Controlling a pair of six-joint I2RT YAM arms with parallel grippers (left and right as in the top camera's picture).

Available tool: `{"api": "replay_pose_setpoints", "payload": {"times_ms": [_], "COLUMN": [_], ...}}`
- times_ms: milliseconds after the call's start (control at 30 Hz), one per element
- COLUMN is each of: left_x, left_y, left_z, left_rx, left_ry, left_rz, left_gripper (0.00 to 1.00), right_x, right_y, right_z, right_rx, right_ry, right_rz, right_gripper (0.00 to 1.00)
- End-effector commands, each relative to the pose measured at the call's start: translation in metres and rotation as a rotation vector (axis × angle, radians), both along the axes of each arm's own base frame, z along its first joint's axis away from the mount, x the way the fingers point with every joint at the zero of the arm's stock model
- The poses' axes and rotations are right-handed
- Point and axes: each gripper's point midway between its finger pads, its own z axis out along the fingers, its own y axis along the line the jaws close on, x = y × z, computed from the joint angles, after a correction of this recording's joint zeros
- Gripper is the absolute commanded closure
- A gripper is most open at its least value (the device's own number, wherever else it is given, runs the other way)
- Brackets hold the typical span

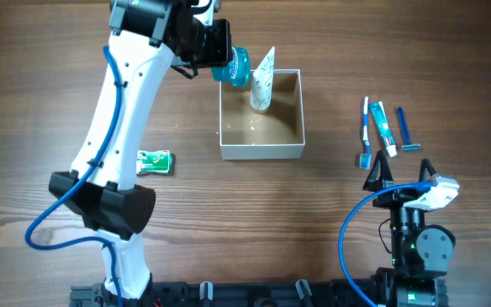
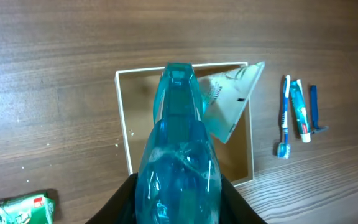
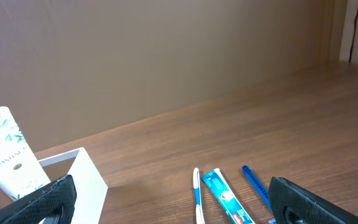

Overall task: Pack container
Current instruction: 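Lift the blue bottle and carry it into the box, then set the bottle upright beside the tube and release it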

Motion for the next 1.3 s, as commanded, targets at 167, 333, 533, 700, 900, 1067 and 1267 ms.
{"api": "replay_pose_setpoints", "payload": {"times_ms": [167,333,533,700,900,1067,1267], "left_x": [0.003,0.004,0.002,0.005,0.011,0.015,0.019], "left_y": [-0.004,-0.004,-0.003,-0.002,-0.003,-0.004,-0.006], "left_z": [-0.02,-0.035,-0.046,-0.06,-0.08,-0.091,-0.103], "left_rx": [0.005,0.02,0.038,0.059,0.08,0.095,0.103], "left_ry": [0.063,0.104,0.143,0.168,0.199,0.209,0.22], "left_rz": [0.007,0.007,0.008,0.012,0.011,0.012,0.008], "left_gripper": [0.91,0.91,0.9,0.88,0.9,0.88,0.88], "right_x": [0.0,0.0,0.0,0.0,0.0,0.0,0.0], "right_y": [0.0,0.0,0.0,0.0,0.0,0.0,0.0], "right_z": [0.0,0.0,0.0,0.0,0.0,0.0,0.0], "right_rx": [-0.007,-0.007,-0.006,-0.007,-0.007,-0.006,-0.006], "right_ry": [-0.001,-0.001,-0.001,-0.001,-0.001,-0.001,-0.001], "right_rz": [0.0,0.0,0.0,0.0,0.0,0.0,0.0], "right_gripper": [0.0,0.0,0.0,0.0,0.0,0.0,0.0]}}
